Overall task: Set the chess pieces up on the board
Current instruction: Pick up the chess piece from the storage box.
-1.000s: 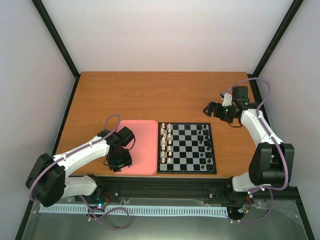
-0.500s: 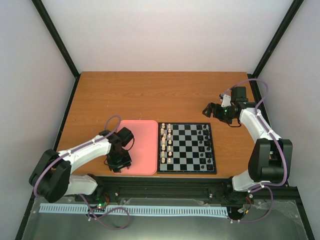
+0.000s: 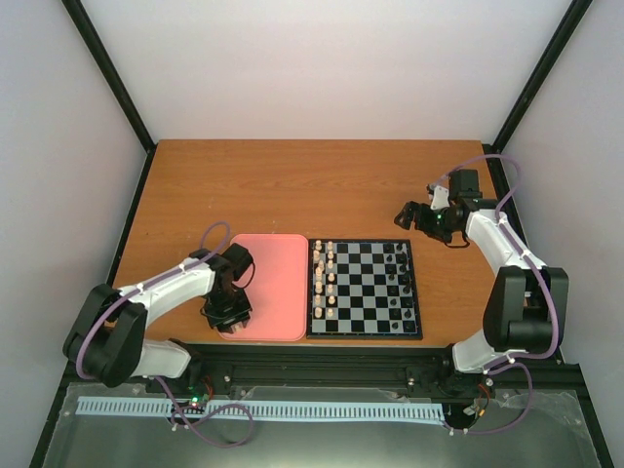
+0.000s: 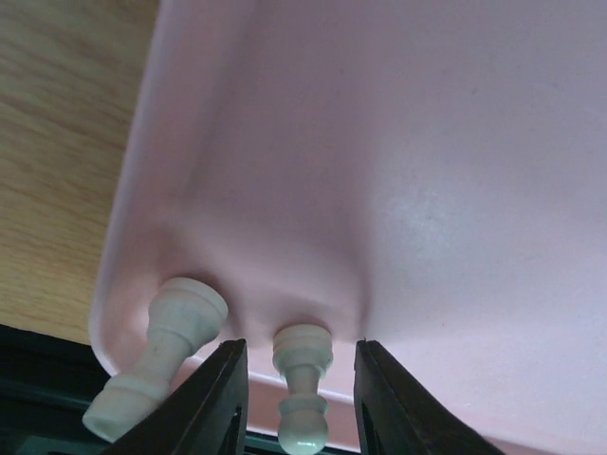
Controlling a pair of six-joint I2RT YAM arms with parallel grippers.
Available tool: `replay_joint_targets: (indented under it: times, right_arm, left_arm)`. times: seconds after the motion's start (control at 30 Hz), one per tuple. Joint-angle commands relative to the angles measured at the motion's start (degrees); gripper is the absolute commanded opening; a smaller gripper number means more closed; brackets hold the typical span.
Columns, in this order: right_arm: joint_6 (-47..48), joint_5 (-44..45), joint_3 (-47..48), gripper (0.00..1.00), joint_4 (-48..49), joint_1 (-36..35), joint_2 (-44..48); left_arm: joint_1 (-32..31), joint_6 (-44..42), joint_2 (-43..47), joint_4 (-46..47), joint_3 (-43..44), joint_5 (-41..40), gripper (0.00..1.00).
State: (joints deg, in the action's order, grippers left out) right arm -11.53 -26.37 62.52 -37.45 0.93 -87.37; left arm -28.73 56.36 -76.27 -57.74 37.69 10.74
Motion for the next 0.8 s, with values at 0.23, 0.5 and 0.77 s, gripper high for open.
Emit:
replay_joint_targets:
  times: [0.23,0.5,0.77]
  right_arm:
    - [0.8,1.1,1.2,1.0,0.6,-0.1,-0.7]
    - [0.5,1.6,0.7,1.0,0.7,-0.1,-0.4]
    - [0.7,1.9,0.8,1.0,0.2,-0.1,-0.1]
  left_arm:
    - [1.9,-4.3,-2.1,1.2,2.0,2.1,0.29]
    - [1.8,-4.8,-0.4,0.9,0.8,3.6,0.14]
    - [1.3,-6.0,0.6,-1.8,4.0,3.8,0.05]
